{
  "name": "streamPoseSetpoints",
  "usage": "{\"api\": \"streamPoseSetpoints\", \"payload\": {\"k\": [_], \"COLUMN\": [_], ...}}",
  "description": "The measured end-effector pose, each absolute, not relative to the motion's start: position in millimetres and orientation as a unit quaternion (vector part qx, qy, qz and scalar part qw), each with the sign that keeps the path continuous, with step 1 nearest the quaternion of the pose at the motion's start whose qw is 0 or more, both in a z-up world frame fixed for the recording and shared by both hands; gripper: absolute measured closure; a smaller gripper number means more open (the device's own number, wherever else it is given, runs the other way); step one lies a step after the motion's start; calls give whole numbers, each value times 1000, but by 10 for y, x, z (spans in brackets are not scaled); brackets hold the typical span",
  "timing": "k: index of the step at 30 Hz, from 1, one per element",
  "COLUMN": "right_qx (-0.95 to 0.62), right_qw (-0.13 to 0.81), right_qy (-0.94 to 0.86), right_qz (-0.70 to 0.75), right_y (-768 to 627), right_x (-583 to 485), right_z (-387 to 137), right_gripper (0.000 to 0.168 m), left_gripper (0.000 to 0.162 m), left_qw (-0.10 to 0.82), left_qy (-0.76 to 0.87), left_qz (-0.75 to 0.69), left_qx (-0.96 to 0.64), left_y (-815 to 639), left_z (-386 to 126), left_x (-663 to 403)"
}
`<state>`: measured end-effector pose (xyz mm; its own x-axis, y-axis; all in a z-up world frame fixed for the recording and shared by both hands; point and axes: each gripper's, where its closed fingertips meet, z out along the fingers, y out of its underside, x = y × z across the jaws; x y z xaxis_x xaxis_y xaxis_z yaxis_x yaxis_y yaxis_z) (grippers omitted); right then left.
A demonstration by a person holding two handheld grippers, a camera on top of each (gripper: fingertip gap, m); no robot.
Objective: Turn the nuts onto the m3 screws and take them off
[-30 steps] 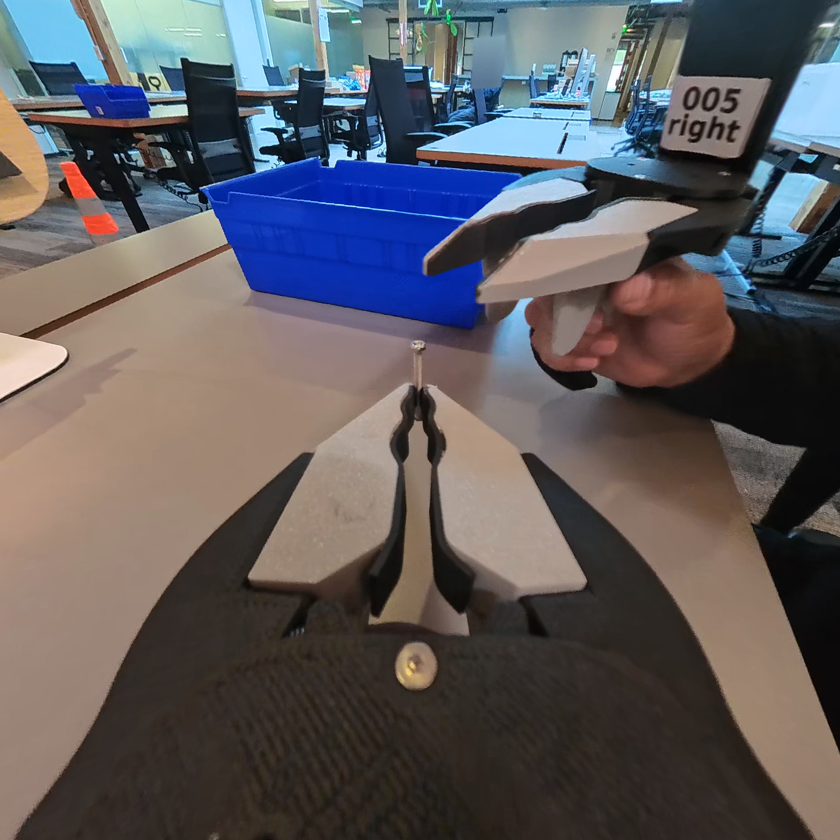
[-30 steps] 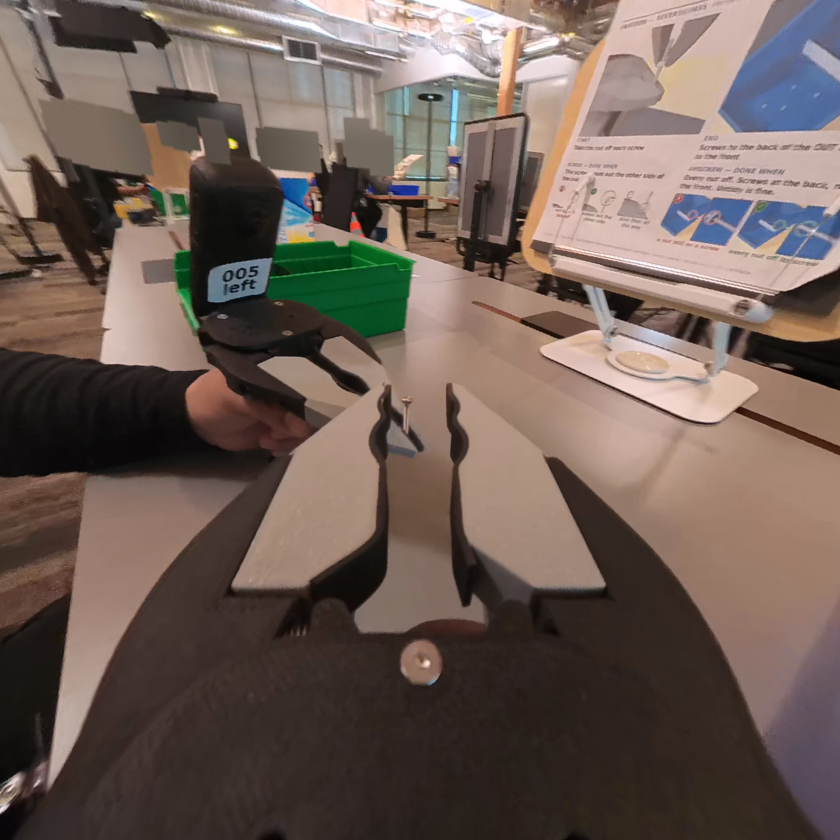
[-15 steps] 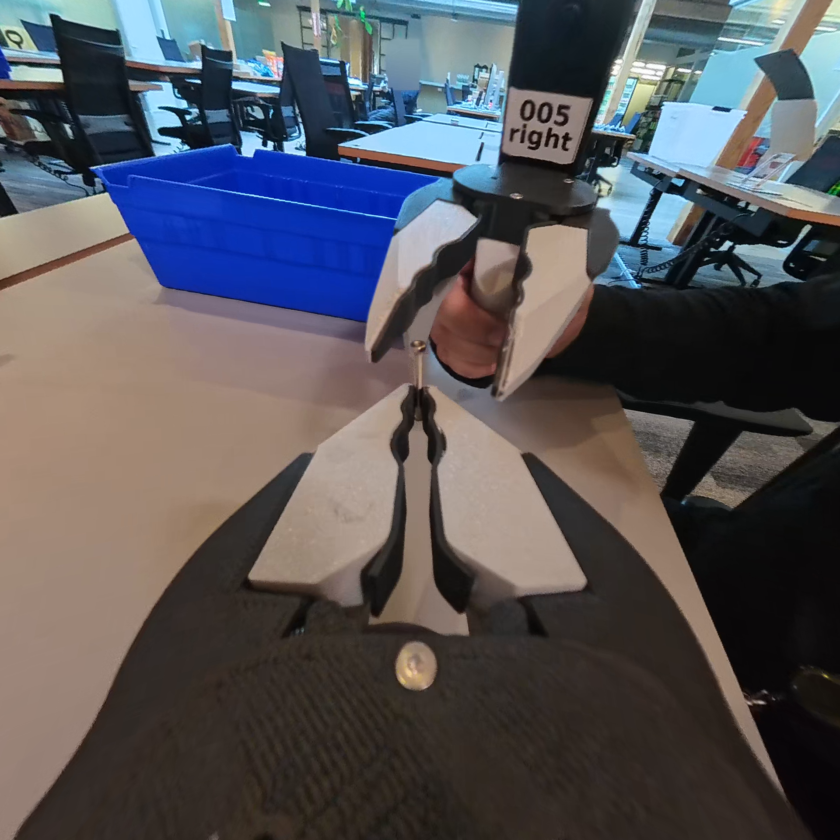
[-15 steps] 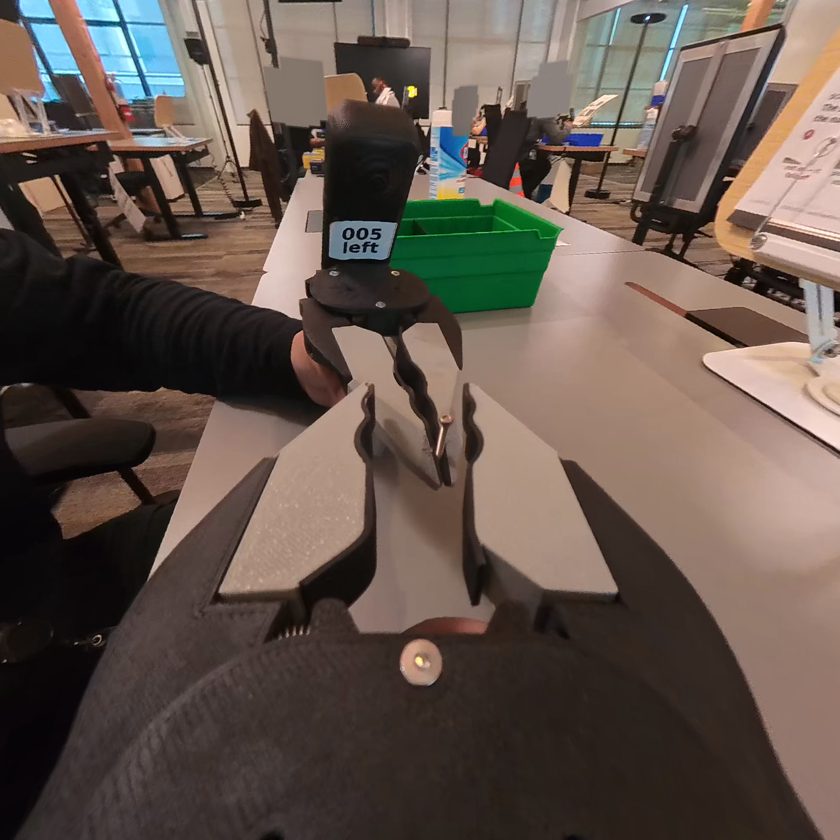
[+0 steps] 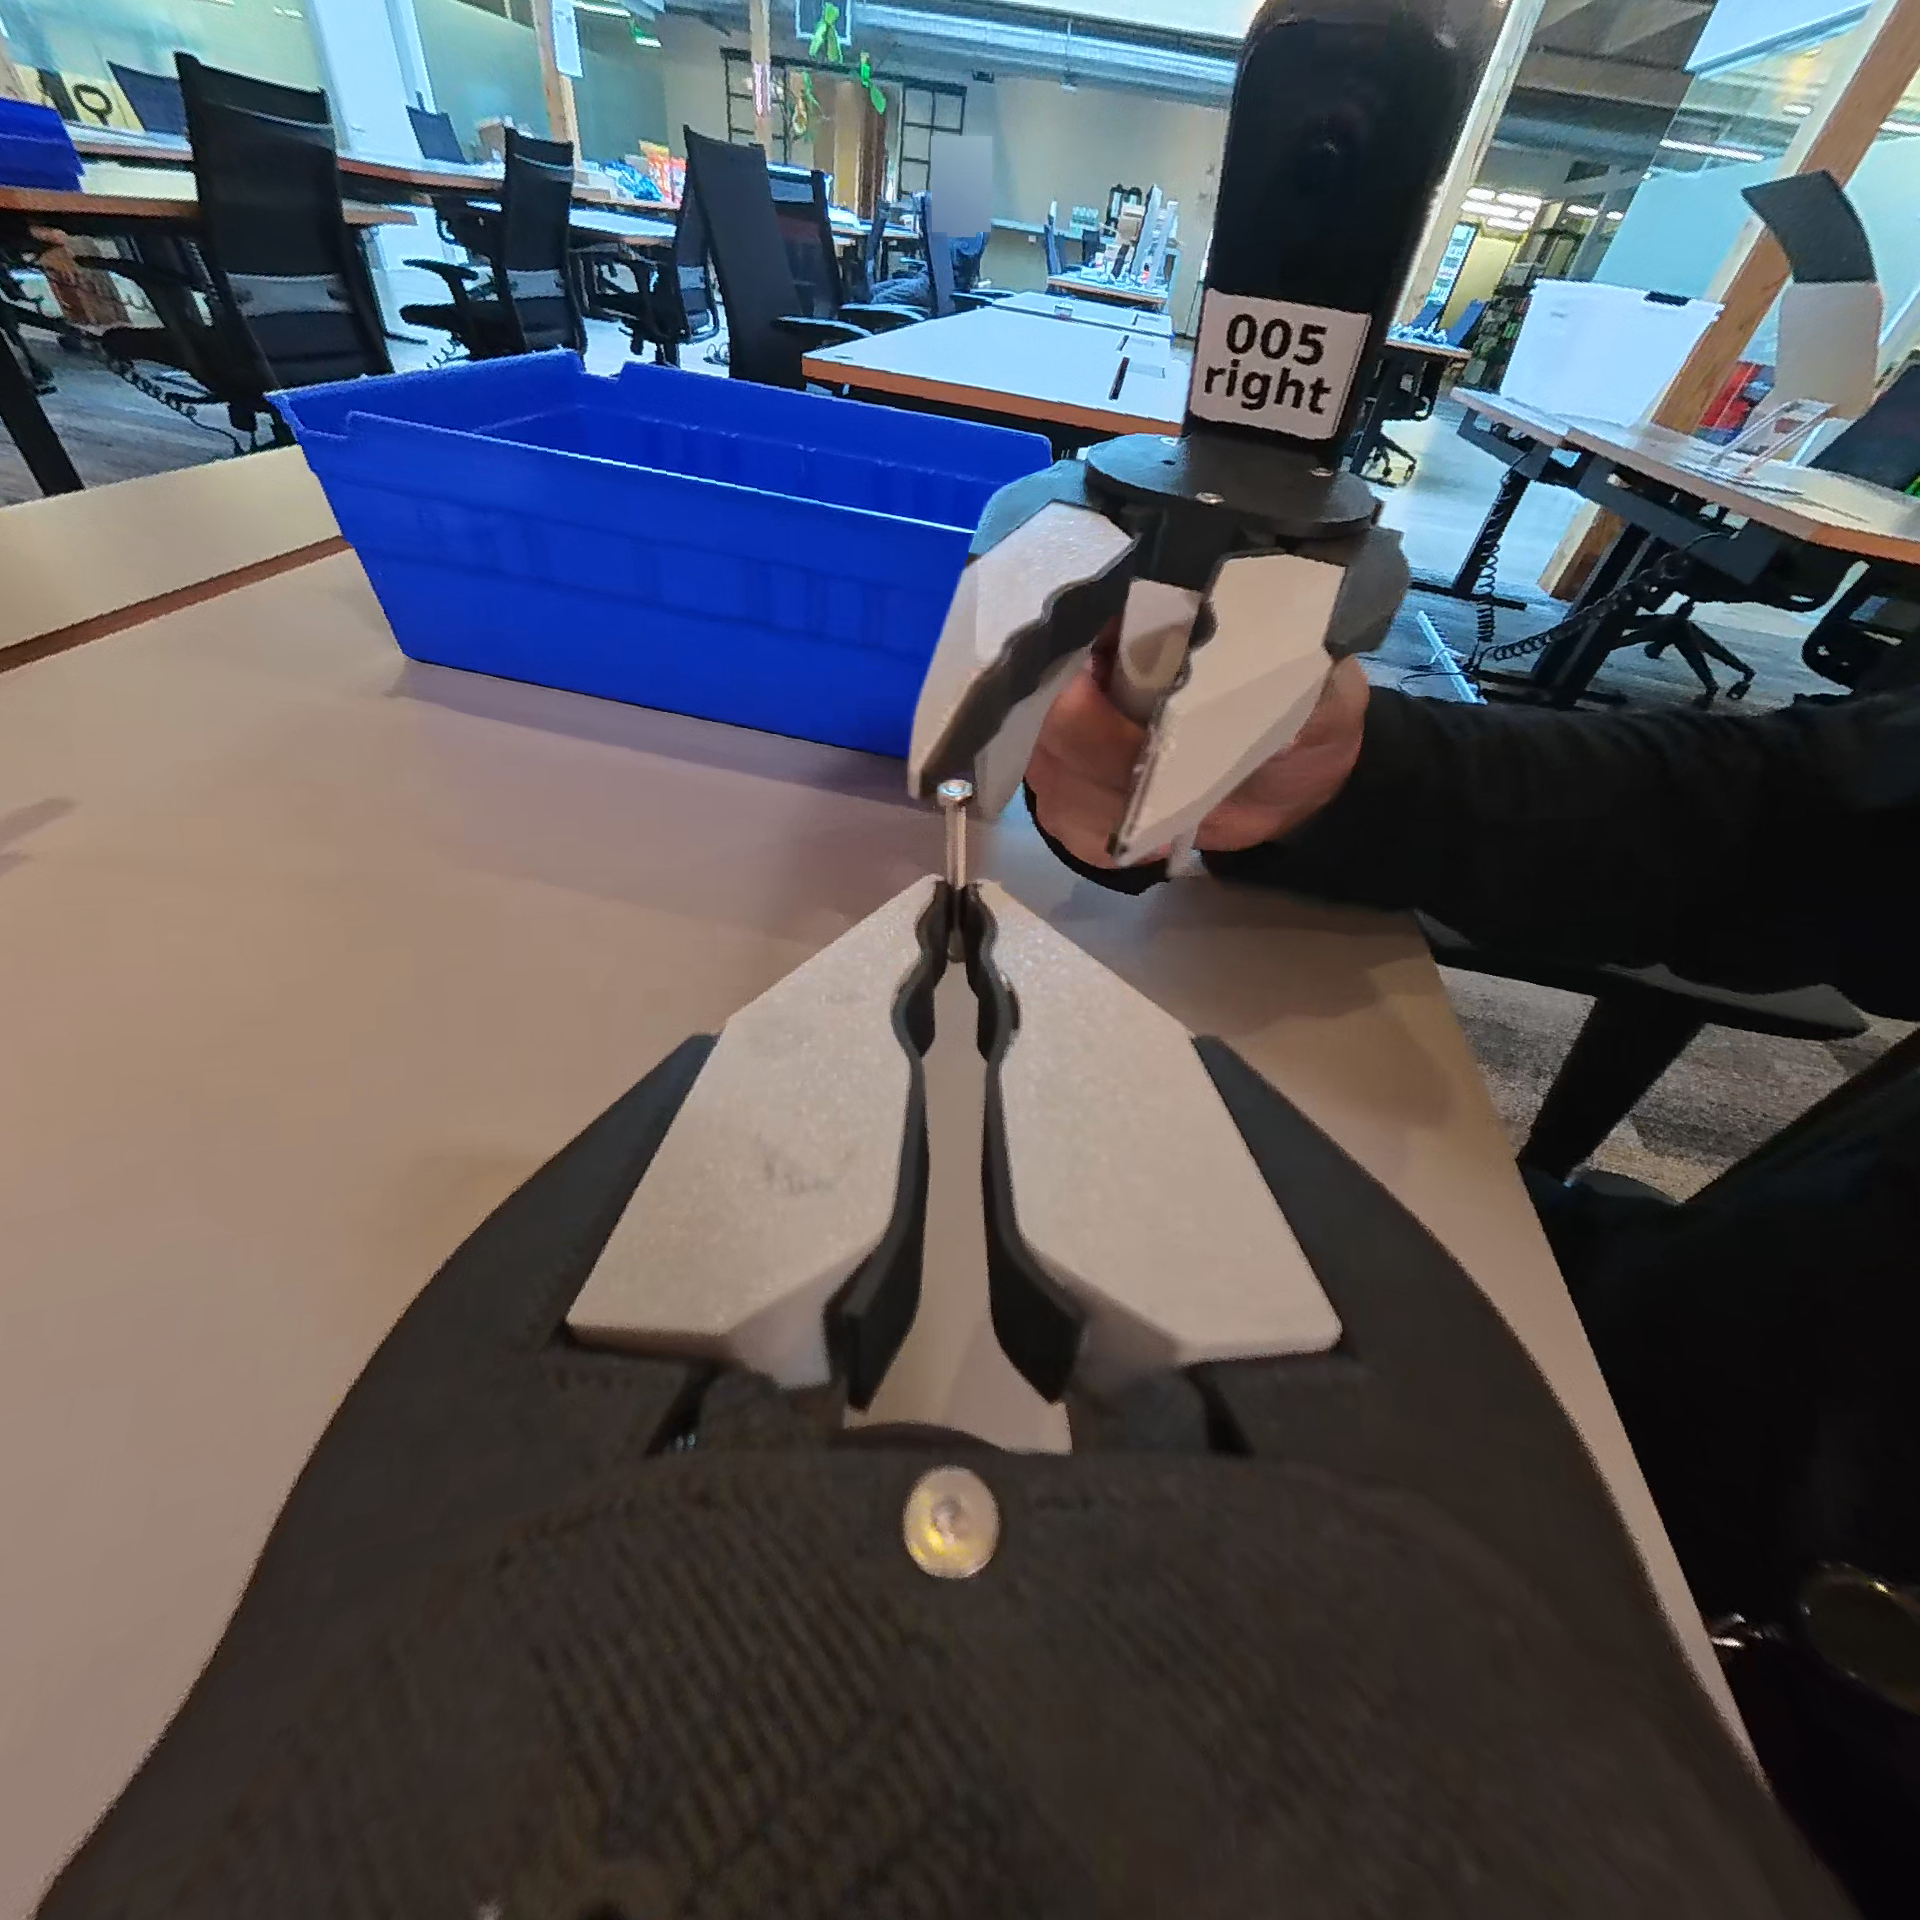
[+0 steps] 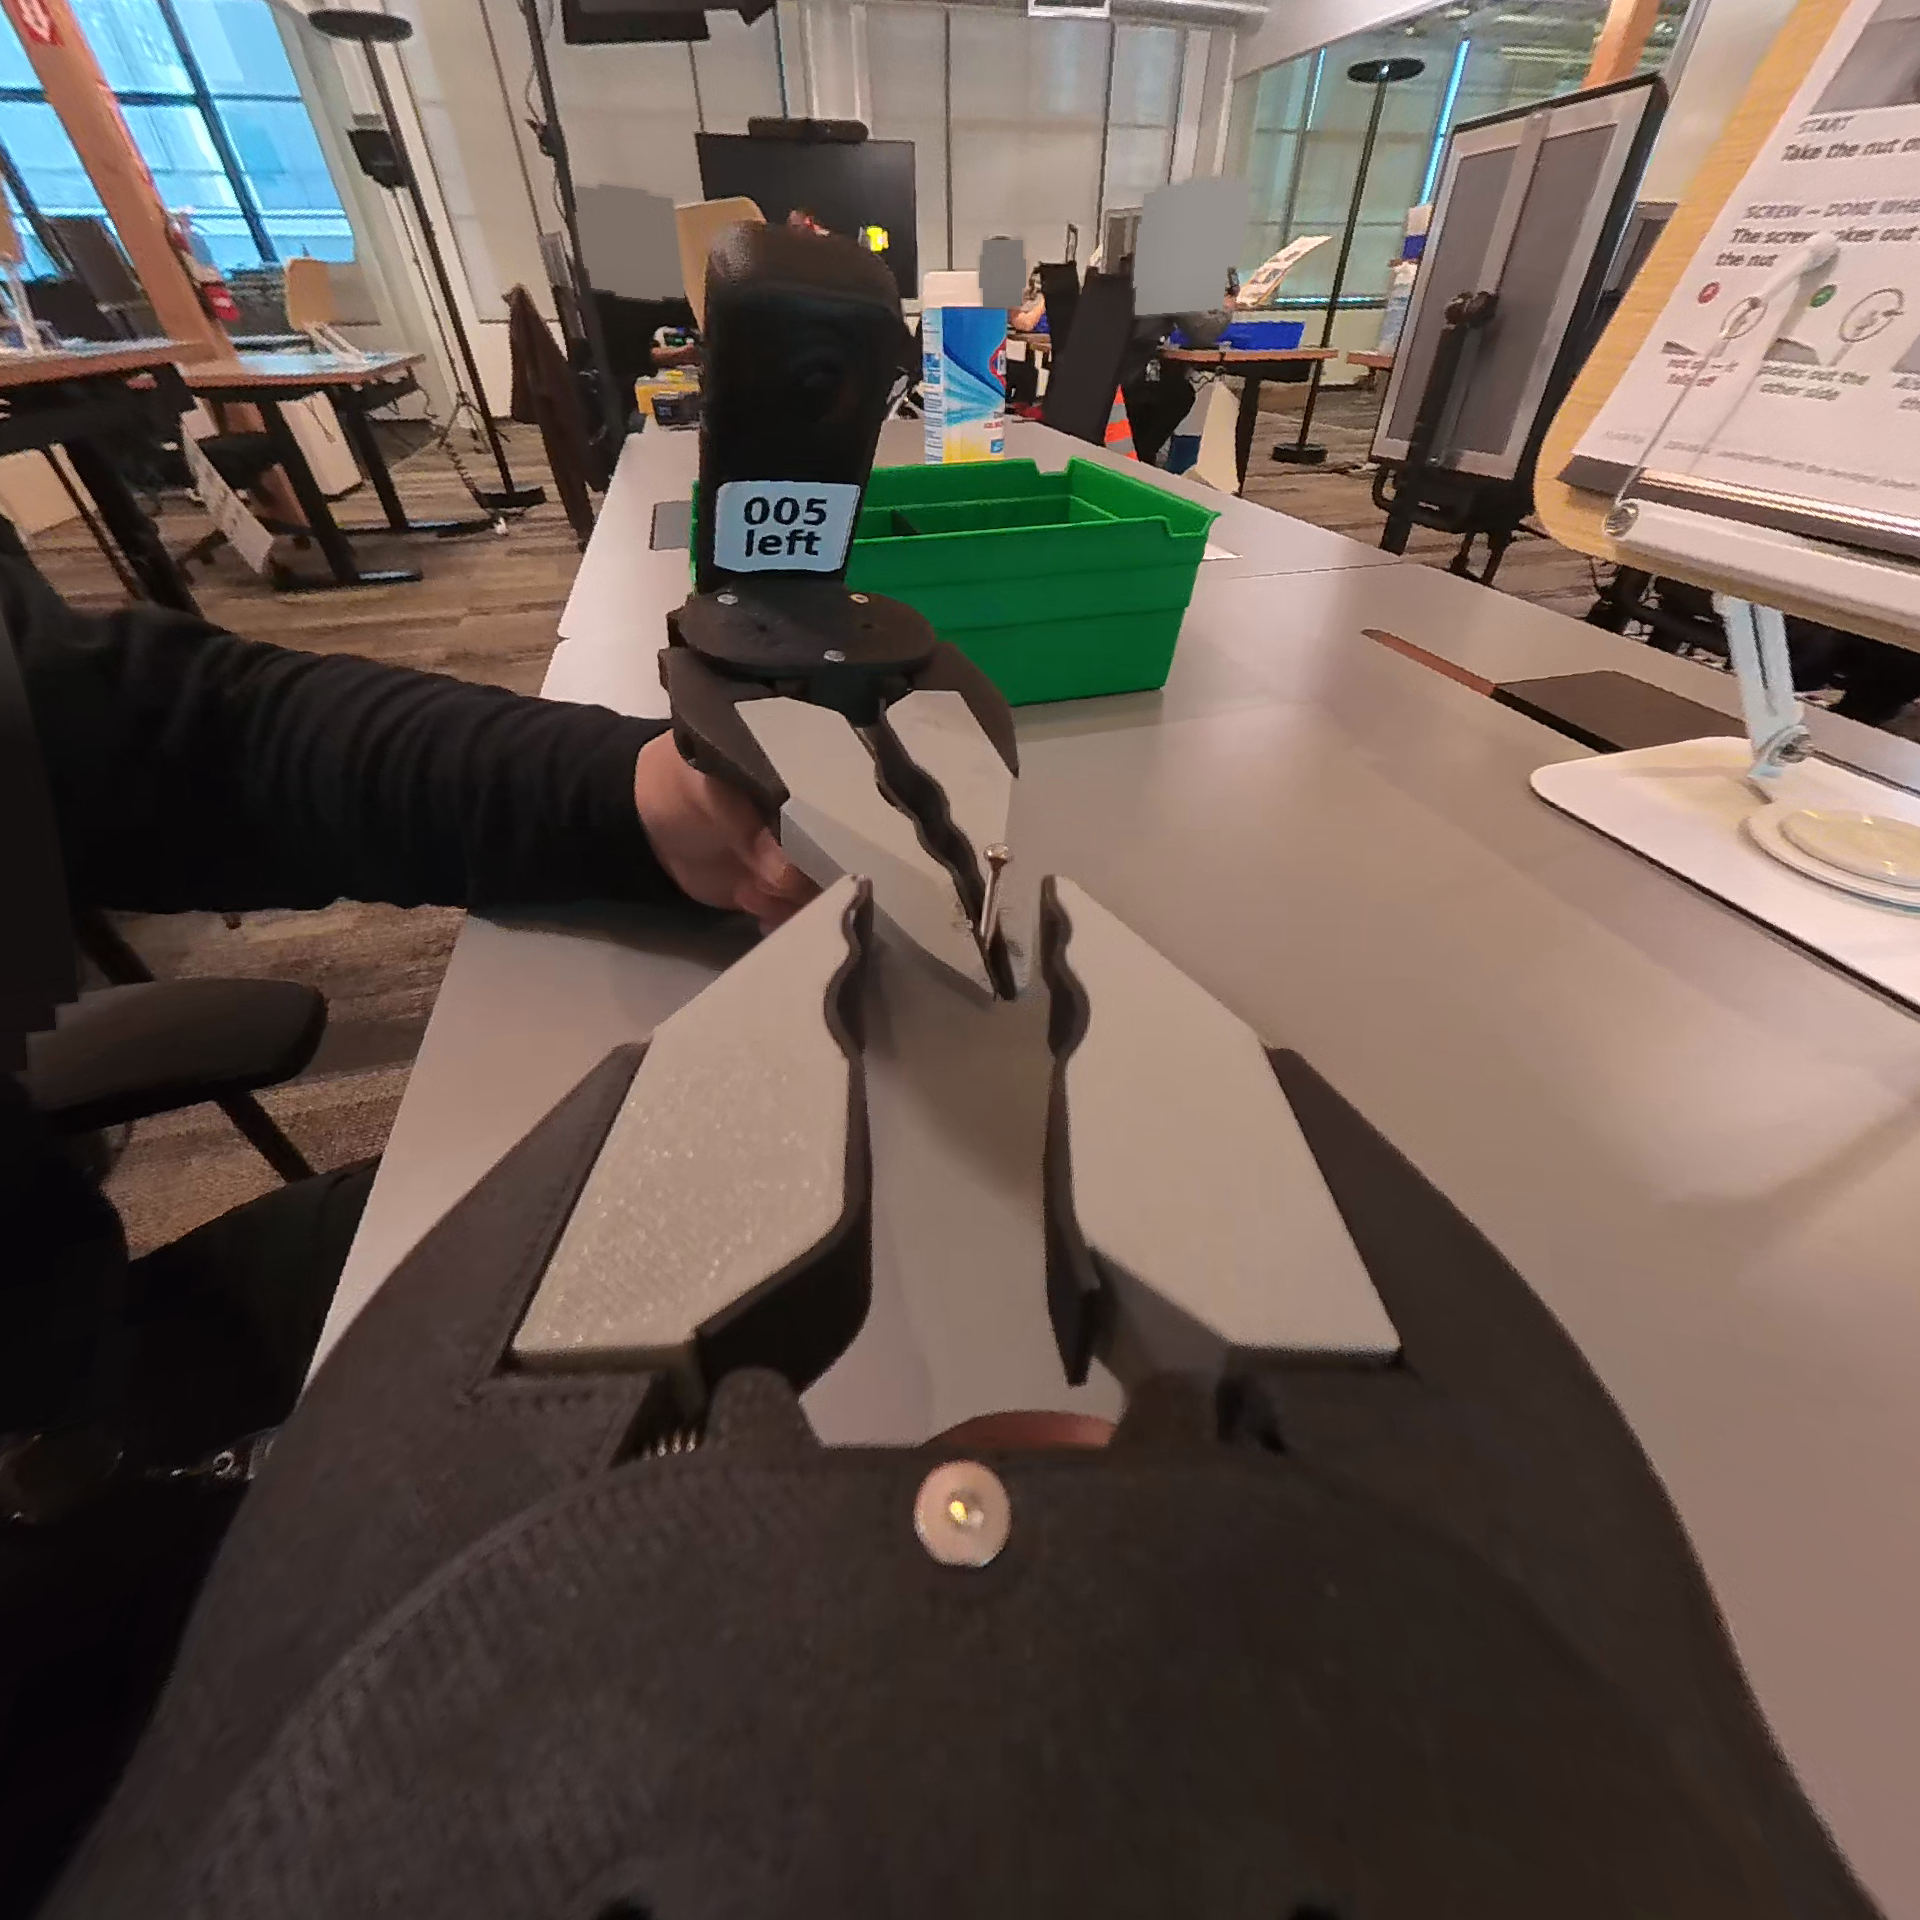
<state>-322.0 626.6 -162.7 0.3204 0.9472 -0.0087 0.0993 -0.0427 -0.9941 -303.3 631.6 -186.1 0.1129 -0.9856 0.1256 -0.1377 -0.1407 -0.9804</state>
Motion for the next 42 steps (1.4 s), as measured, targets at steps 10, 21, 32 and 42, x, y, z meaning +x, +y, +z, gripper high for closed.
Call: {"api": "streamPoseSetpoints", "payload": {"k": [10,21,32,42], "right_qx": [-606,-619,-622,-610], "right_qw": [534,518,531,529], "right_qy": [-440,-430,-401,-417], "right_qz": [393,405,413,419], "right_y": [6249,6315,6372,6286], "right_x": [-3374,-3409,-3294,-3317], "right_z": [-1641,-1688,-1630,-1614], "right_gripper": [135,132,132,149], "left_gripper": [162,162,162,162], "left_qw": [456,450,452,463], "left_qy": [476,477,467,454], "left_qz": [-458,-462,-463,-456], "left_qx": [-596,-597,-603,-610], "left_y": [6329,6316,6367,6441], "left_z": [-1882,-1894,-1892,-1867], "left_x": [-3029,-3017,-3045,-3082]}}
